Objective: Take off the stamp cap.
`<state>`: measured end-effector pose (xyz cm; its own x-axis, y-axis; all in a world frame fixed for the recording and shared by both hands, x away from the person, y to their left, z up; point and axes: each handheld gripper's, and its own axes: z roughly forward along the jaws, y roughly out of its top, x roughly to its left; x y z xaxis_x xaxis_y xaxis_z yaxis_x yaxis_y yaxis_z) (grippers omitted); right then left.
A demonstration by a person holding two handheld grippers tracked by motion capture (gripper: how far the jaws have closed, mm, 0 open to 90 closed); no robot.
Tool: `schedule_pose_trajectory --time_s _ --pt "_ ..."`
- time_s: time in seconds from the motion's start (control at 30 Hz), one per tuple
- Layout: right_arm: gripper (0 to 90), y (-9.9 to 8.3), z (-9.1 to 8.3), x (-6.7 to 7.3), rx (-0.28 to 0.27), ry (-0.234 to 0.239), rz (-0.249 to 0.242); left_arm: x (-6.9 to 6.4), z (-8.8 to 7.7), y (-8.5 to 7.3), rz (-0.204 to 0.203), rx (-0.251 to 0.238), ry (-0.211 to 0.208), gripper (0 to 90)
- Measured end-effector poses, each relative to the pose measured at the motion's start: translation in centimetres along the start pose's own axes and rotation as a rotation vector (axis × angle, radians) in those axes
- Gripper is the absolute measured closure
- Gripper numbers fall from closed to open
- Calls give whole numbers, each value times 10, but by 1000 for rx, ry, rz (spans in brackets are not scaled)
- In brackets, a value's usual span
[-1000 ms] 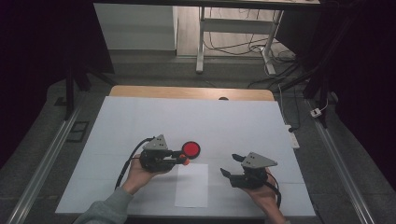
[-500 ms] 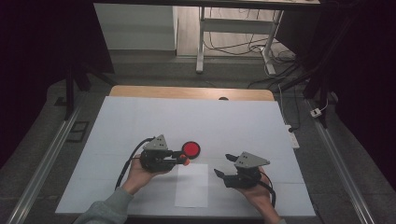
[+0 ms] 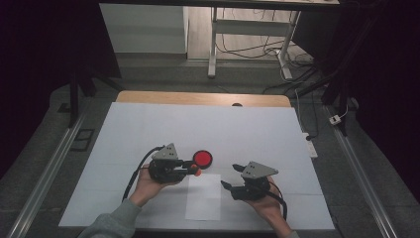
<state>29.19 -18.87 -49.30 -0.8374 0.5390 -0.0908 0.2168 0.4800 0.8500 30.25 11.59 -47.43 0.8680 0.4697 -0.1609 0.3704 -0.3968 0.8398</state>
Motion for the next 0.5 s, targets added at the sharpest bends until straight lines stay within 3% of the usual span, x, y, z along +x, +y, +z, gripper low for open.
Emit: schedule_pose_trajectory --time_s 0.5 --pt "292 5 14 9 4 37 -16 -2 4 1 2 7 -7 723"
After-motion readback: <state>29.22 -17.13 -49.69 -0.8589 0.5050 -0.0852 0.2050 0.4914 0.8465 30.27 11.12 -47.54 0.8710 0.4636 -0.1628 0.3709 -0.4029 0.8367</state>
